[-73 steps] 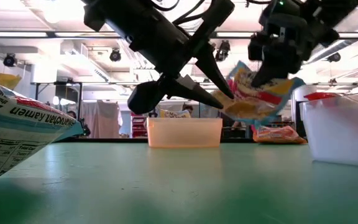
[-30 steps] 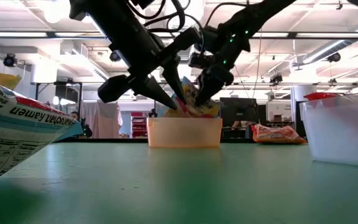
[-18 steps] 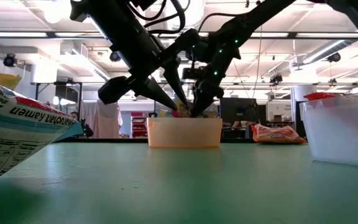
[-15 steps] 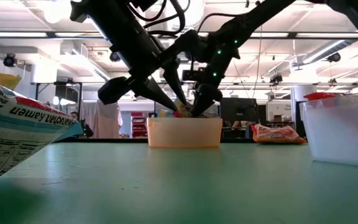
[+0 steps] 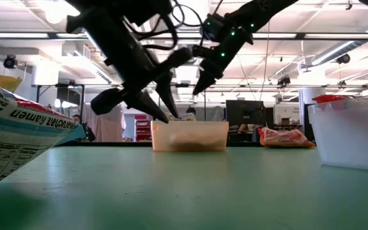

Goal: Sort Maruchan noodles
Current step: Put the orange noodle pack into the transparent bin

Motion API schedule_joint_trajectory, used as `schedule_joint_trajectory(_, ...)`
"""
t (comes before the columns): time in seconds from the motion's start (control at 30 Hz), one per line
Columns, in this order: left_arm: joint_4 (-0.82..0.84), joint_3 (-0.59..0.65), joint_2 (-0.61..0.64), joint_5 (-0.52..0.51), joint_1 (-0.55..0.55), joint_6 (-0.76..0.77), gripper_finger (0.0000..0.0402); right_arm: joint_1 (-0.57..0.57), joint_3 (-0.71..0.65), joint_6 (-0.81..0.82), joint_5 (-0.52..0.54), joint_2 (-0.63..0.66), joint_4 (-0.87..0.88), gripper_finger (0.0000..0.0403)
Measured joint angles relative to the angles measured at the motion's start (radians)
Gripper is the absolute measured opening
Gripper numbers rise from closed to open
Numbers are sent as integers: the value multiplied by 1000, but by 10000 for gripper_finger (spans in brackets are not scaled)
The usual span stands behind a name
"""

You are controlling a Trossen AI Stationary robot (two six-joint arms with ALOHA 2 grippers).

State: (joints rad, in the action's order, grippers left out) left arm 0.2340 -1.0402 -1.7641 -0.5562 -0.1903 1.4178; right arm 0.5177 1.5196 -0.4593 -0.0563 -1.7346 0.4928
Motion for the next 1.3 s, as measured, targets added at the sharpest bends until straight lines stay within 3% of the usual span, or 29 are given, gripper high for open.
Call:
schedule_joint_trajectory(0.13,-68,97,78,16,5,3,75,69,-4,72,-4,25,73,201)
schedule_joint_trajectory(0.3,-78,185,145,-7,29,-65,75,200,-47,202,-103,73,182,201)
schedule_joint_trajectory(0.47,-91,239,192,-8,89,-80,75,297,-101,321,-29,108,240,201)
schedule_joint_trajectory(0.77,-132,266,277,43,201,-233,75,426,-165,516,-30,75,333,201)
schedule_joint_trajectory(1.3,-149,266,403,55,303,-352,75,495,-303,442,-7,71,358,201)
